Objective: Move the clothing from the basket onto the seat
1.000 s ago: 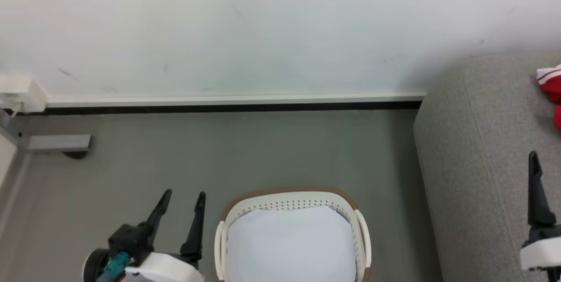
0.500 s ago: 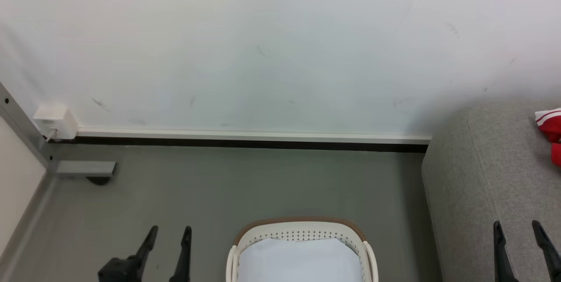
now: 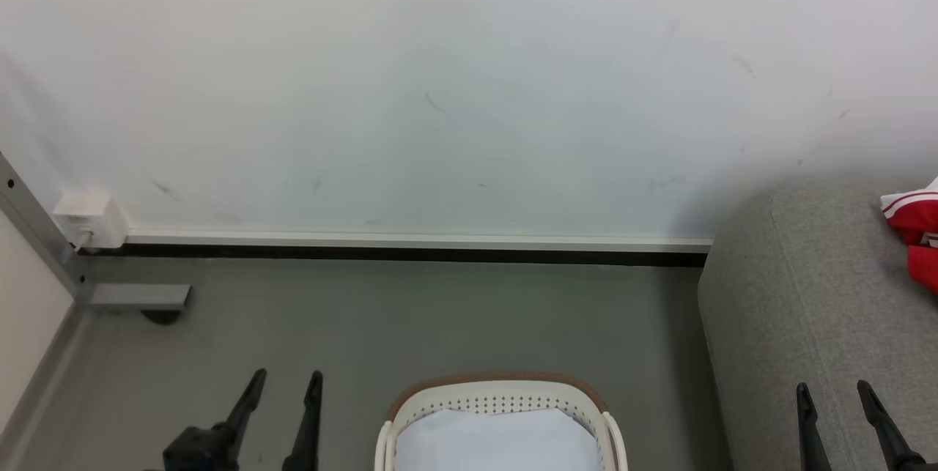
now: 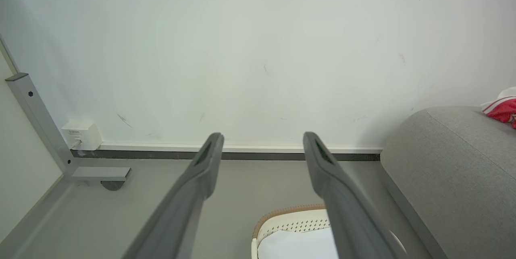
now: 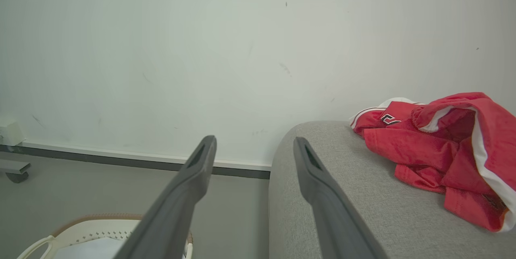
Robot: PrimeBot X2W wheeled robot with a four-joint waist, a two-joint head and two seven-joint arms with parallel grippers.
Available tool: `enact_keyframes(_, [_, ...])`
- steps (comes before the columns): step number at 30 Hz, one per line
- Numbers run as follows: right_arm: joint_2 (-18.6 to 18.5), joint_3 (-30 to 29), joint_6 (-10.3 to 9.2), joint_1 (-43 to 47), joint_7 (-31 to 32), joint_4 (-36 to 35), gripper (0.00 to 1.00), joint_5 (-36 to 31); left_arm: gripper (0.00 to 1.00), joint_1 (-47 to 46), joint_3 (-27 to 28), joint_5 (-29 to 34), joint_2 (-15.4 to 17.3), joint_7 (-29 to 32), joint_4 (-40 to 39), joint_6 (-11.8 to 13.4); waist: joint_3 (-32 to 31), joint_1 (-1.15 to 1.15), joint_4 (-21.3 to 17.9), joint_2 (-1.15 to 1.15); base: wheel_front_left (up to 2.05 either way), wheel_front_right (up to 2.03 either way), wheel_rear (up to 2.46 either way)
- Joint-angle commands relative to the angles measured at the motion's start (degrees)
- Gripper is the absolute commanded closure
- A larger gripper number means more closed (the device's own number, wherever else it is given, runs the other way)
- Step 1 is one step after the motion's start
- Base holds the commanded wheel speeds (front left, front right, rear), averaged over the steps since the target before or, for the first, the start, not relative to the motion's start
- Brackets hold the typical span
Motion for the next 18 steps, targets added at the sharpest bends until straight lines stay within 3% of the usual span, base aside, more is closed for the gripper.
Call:
enact_keyframes(1, [0.08, 0.09, -0.14, -0.53, -0.25, 0.34, 0.0, 0.96, 0.0, 0.72, 0.47, 0.86, 0.0, -0.02, -0.08, -0.36, -0.14, 0.0, -0.1, 0.0, 0.0, 0.0, 0.0])
enact_keyframes(18, [0.08, 1.4, -0.14, -0.07, -0.25, 0.37, 0.0, 1.87, 0.0, 0.94, 3.72, 3.85, -2.25, -0.02, 0.65, -3.23, -0.52, 0.0, -1.05, 0.0, 0.0, 0.0, 0.0])
